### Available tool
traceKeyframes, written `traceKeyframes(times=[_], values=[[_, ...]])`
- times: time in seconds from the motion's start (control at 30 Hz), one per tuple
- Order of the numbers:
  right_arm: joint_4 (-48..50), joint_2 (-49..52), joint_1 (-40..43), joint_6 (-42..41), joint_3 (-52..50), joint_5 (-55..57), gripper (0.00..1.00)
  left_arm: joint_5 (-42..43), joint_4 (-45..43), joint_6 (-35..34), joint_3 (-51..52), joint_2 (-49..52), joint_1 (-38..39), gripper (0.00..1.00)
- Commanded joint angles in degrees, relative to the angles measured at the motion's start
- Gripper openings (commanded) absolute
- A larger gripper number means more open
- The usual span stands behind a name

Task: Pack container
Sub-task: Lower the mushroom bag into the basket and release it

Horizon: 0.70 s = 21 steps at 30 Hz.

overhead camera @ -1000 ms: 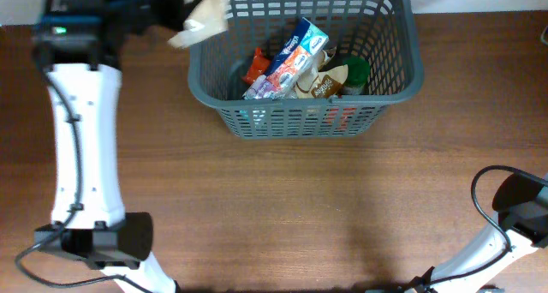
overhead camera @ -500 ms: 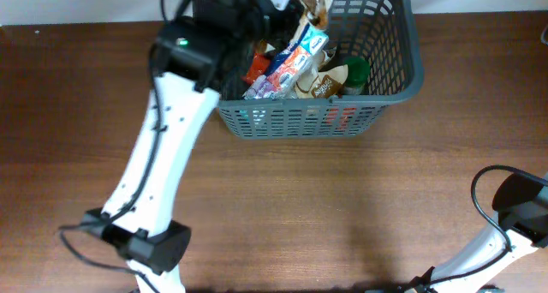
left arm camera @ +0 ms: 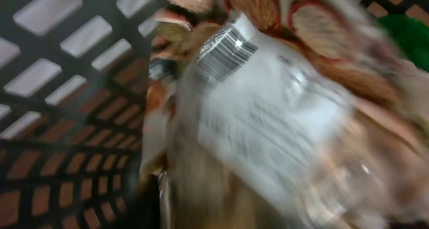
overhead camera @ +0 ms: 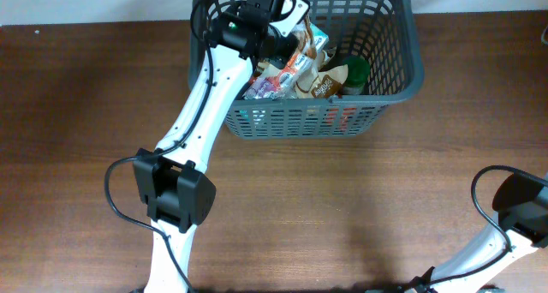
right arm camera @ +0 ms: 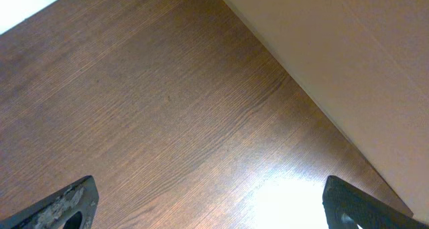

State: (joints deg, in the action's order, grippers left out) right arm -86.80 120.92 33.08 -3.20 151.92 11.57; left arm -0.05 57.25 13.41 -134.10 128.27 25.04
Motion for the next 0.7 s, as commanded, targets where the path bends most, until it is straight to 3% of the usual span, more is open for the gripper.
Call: traceKeyframes(times=[0.0, 0.07, 0.23, 0.47, 0.67], values=[[0.02, -0.63, 0.0, -0.92, -0.13, 0.7, 0.99, -0.39, 0.72, 0.37, -0.72, -0.31, -0.17, 0.52], [0.02, -0.63, 0.0, -0.92, -0.13, 0.7, 0.99, -0.39, 0.68, 0.37, -0.74, -0.35, -0.17, 0.61], [0.0, -0.63, 0.0, -0.92, -0.13, 0.7, 0.99, -0.42, 0.7, 0.37, -0.81, -2.19, -0.17, 1.0], [0.0, -0.63, 0.0, -0.92, -0.13, 0.7, 0.99, -1.46, 0.79, 0.39, -2.14, -11.02, -0.2, 1.0], [0.0, -0.63, 0.0, -0.92, -0.13, 0.7, 0.99, -12.85, 8.72, 0.39, -2.14, -20.57, -0.24, 1.0]])
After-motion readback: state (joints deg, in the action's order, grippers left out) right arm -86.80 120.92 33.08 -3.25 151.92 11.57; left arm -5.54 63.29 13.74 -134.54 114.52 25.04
